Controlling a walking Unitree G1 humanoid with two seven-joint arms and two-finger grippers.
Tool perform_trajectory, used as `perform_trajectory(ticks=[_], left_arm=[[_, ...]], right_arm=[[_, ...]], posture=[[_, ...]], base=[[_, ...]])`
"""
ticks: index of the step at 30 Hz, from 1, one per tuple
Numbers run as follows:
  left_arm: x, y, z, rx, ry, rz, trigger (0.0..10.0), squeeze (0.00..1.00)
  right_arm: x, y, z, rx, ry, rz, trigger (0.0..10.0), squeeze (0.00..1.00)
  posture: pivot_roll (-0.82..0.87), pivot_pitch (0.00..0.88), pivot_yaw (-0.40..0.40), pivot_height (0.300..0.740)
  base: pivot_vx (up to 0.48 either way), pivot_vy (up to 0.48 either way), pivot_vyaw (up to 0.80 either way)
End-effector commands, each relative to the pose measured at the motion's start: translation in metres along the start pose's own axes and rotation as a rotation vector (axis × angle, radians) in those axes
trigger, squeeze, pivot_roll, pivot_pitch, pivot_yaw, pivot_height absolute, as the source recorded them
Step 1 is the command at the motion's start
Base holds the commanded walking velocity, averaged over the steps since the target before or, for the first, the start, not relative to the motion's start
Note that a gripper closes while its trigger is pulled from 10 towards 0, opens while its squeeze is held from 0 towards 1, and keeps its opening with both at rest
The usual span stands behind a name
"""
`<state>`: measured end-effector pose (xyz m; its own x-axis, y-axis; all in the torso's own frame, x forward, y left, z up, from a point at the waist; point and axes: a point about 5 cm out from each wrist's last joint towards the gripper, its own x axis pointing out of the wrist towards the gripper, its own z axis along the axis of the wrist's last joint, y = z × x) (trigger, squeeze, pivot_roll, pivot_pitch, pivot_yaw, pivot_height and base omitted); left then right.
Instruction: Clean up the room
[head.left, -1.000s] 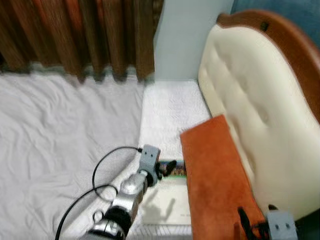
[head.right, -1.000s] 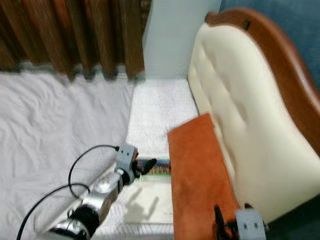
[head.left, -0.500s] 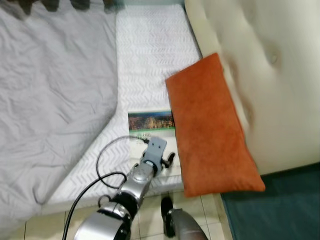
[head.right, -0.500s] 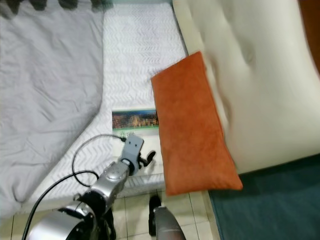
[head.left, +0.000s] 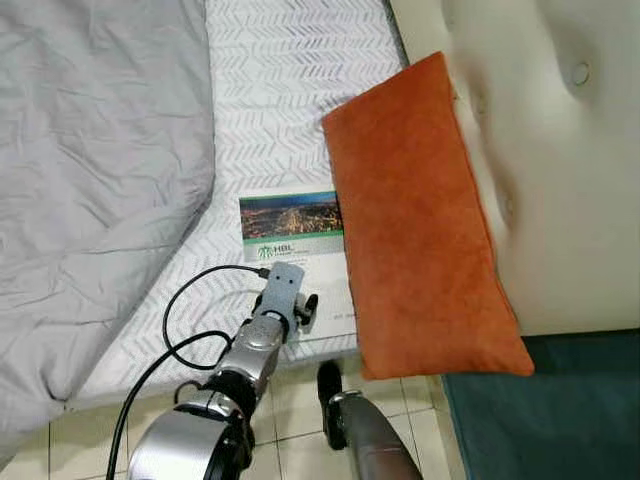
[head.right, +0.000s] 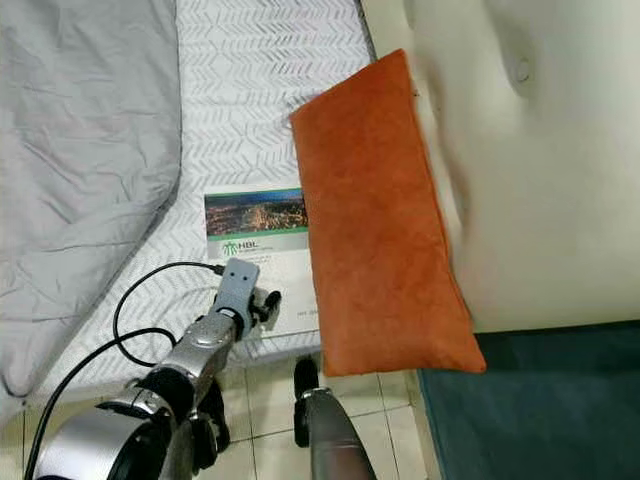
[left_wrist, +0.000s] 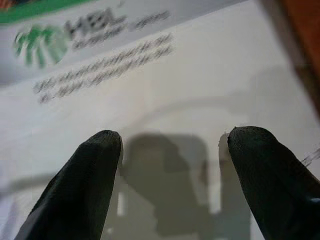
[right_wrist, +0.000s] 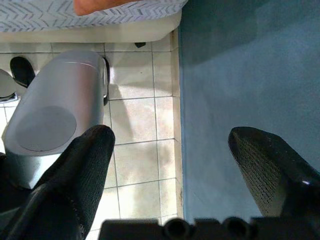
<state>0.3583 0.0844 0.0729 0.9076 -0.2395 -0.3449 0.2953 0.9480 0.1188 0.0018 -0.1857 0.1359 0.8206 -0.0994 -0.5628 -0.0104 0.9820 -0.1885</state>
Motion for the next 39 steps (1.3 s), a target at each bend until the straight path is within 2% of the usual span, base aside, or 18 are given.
perform_trajectory(ticks=[1, 3, 4, 5, 6, 10, 14, 18, 29, 30, 36, 37, 39], left_arm=[[-0.007, -0.007, -0.033, 0.038, 0.127, -0.012, 10.0, 0.0], [-0.009, -0.001, -0.037, 0.068, 0.142, 0.019, 10.0, 0.0], [-0.011, 0.011, -0.042, 0.047, 0.161, 0.078, 10.0, 0.0], [-0.011, 0.011, -0.042, 0.047, 0.161, 0.078, 10.0, 0.0], [-0.014, 0.019, -0.049, 0.028, 0.18, 0.11, 10.0, 0.0], [-0.016, 0.024, -0.053, 0.019, 0.188, 0.125, 10.0, 0.0], [-0.02, 0.036, -0.058, -0.039, 0.189, 0.192, 10.0, 0.0], [-0.021, 0.041, -0.059, -0.109, 0.18, 0.233, 10.0, 0.0], [-0.02, 0.024, -0.062, -0.236, 0.176, 0.241, 10.0, 0.0], [-0.02, 0.017, -0.063, -0.275, 0.182, 0.237, 10.0, 0.0], [-0.017, 0.0, -0.061, -0.341, 0.185, 0.211, 10.0, 0.0], [-0.017, -0.011, -0.06, -0.36, 0.188, 0.189, 10.0, 0.0], [-0.016, -0.019, -0.06, -0.378, 0.193, 0.171, 10.0, 0.0]], right_arm=[[-0.004, -0.004, -0.008, -0.018, 0.055, -0.01, 10.0, 0.0], [-0.004, -0.004, -0.009, -0.019, 0.056, -0.007, 10.0, 0.0], [-0.001, -0.003, -0.01, -0.021, 0.054, 0.002, 10.0, 0.0], [-0.001, -0.003, -0.01, -0.021, 0.054, 0.002, 10.0, 0.0], [0.002, -0.002, -0.009, -0.022, 0.049, 0.011, 10.0, 0.0], [0.005, -0.003, -0.009, -0.028, 0.041, 0.022, 10.0, 0.0], [0.01, -0.006, -0.01, -0.045, 0.036, 0.034, 10.0, 0.0], [0.015, -0.009, -0.01, -0.059, 0.03, 0.041, 10.0, 0.0], [0.019, -0.009, -0.011, -0.07, 0.032, 0.056, 10.0, 0.0], [0.02, -0.009, -0.01, -0.071, 0.031, 0.056, 10.0, 0.0], [0.021, -0.009, -0.011, -0.075, 0.033, 0.061, 10.0, 0.0], [0.021, -0.009, -0.012, -0.075, 0.035, 0.059, 10.0, 0.0], [0.021, -0.009, -0.012, -0.075, 0.036, 0.058, 10.0, 0.0]], posture=[[-0.56, 0.674, -0.164, 0.74], [-0.56, 0.674, -0.164, 0.74], [-0.54, 0.669, -0.162, 0.74], [-0.54, 0.669, -0.162, 0.74], [-0.53, 0.664, -0.162, 0.74], [-0.52, 0.659, -0.168, 0.74], [-0.5, 0.656, -0.179, 0.74], [-0.49, 0.657, -0.185, 0.74], [-0.48, 0.657, -0.19, 0.74], [-0.48, 0.657, -0.187, 0.74], [-0.47, 0.655, -0.181, 0.74], [-0.47, 0.653, -0.181, 0.74], [-0.48, 0.653, -0.18, 0.74]], base=[[0.0, 0.0, 0.0], [0.0, 0.0, 0.0], [0.0, 0.0, 0.0], [0.0, 0.0, 0.0], [0.0, 0.0, 0.0], [0.0, 0.0, 0.0], [0.0, 0.0, 0.0], [0.0, 0.0, 0.0], [0.0, 0.0, 0.0], [0.0, 0.0, 0.0], [0.0, 0.0, 0.0], [0.0, 0.0, 0.0], [0.0, 0.0, 0.0]])
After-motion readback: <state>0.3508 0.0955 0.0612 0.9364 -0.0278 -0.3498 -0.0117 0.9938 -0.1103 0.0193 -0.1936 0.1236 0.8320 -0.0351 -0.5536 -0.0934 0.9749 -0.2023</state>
